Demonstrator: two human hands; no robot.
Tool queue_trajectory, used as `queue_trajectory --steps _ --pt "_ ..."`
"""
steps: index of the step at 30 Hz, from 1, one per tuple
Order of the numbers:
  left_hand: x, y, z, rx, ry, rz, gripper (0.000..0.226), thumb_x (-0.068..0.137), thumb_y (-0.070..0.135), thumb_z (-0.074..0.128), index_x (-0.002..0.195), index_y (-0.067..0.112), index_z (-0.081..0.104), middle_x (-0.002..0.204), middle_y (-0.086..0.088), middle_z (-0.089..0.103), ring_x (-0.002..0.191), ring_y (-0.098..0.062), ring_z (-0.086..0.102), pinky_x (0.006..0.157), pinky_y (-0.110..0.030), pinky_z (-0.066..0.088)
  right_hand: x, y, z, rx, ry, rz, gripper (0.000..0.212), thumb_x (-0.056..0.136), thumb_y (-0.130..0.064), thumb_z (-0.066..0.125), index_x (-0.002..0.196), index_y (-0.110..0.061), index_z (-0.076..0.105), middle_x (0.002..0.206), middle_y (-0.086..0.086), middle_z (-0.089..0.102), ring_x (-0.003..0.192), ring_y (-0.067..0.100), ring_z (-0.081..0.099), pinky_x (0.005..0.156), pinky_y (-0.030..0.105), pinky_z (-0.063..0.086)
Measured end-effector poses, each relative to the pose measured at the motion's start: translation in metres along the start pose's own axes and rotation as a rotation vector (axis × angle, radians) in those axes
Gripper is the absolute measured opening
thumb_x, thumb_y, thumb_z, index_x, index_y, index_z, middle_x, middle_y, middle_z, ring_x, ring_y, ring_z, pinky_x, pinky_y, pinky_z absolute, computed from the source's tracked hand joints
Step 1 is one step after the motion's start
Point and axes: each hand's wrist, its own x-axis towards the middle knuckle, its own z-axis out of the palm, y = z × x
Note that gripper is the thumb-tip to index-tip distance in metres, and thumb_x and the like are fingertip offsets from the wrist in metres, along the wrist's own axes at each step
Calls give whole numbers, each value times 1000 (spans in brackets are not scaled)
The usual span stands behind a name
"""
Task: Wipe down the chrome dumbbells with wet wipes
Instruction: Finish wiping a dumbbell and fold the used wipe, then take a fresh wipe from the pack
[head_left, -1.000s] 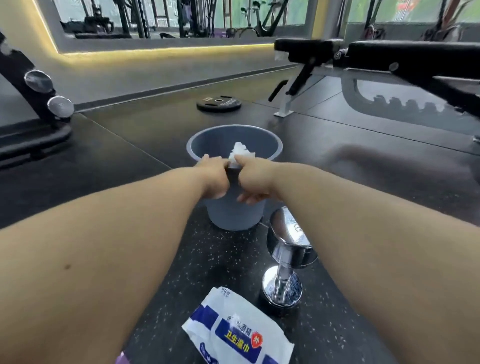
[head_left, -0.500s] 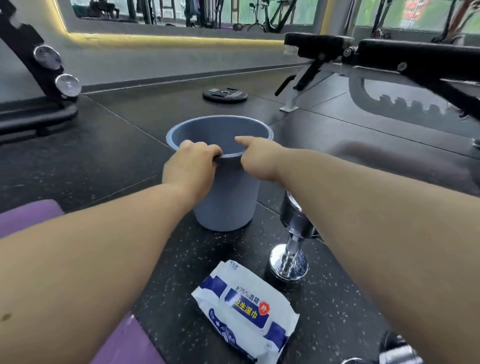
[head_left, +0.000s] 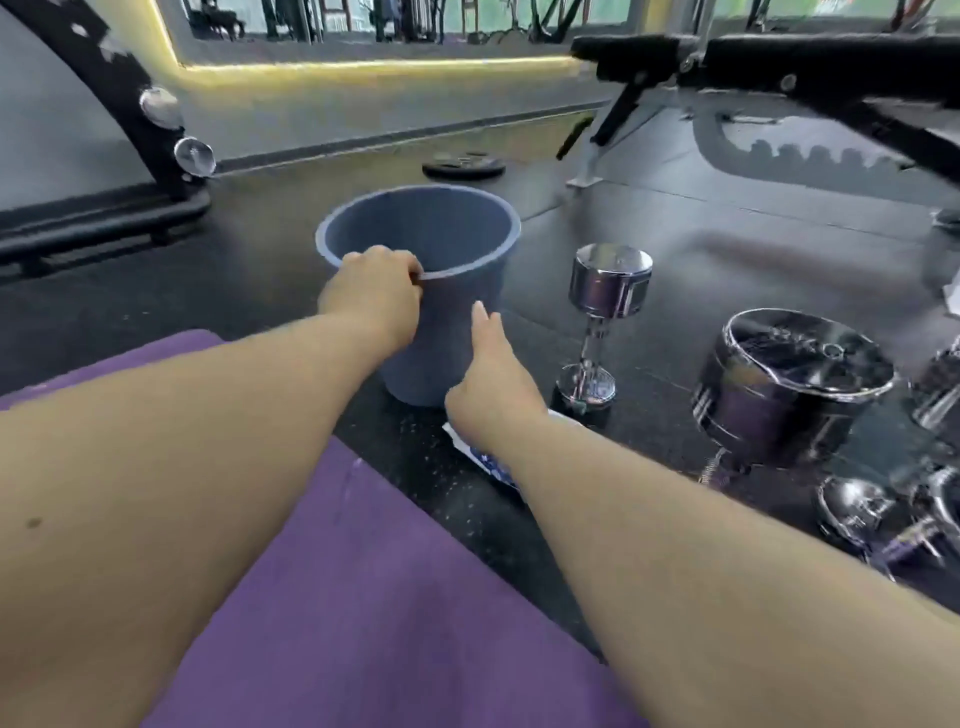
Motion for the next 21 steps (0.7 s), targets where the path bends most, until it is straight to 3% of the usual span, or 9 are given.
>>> queue_trajectory --steps 3,5,7,9,11,13,15,17,21 --pt "1 7 3 -35 24 6 29 95 20 53 122 20 62 127 -10 58 117 -36 52 94 -51 48 -11 35 30 -86 43 85 80 90 -15 58 155 -21 11 160 -1 19 142 25 30 111 43 33" --pt "0 10 13 -60 87 -4 31 93 18 53 123 18 60 128 -10 57 119 -35 50 95 -51 47 -9 62 38 -231 23 209 76 90 -24 59 153 -19 17 158 1 20 146 26 19 114 47 26" --pt "-3 9 27 -67 150 23 41 92 18 53 134 16 53 143 -10 47 133 -31 39 106 -49 39 -8 85 40 -287 11 342 72 88 -28 58 151 -19 23 158 3 19 147 27 12 116 50 20" --pt "-16 3 49 -20 221 107 54 91 19 53 144 14 43 159 -12 26 146 -30 21 116 -46 23 -11 105 42 -255 57 391 61 86 -30 57 141 -18 36 150 5 30 141 30 22 114 51 24" --pt "-35 0 76 2 294 275 56 84 15 54 140 14 49 159 -14 24 146 -33 24 117 -49 21 -12 119 44 -188 90 360 56 85 -35 56 135 -15 43 148 8 33 136 34 28 113 48 27" --pt "-53 3 100 -57 148 384 54 82 12 56 135 16 54 157 -8 33 141 -30 36 115 -47 28 -11 128 49 -126 99 333 67 81 -40 57 140 -14 42 155 11 27 141 34 25 117 42 24" --pt "-68 6 118 -134 -214 354 54 89 15 56 142 23 47 158 4 31 140 -21 36 113 -36 31 -10 132 52 -66 174 300 73 70 -46 53 137 -16 48 149 9 37 138 33 33 113 41 32" --pt "-77 7 135 -77 -439 339 54 94 25 55 146 26 41 156 8 33 139 -18 35 111 -34 32 -11 134 54 -52 182 276 76 71 -46 54 141 -16 44 146 5 40 137 29 35 112 41 33" --pt "-80 14 143 -28 -400 286 48 100 39 45 146 28 40 143 2 49 128 -24 44 100 -38 40 -13 144 49 -88 127 229 71 85 -31 62 148 -16 33 150 1 36 140 25 28 115 35 27"
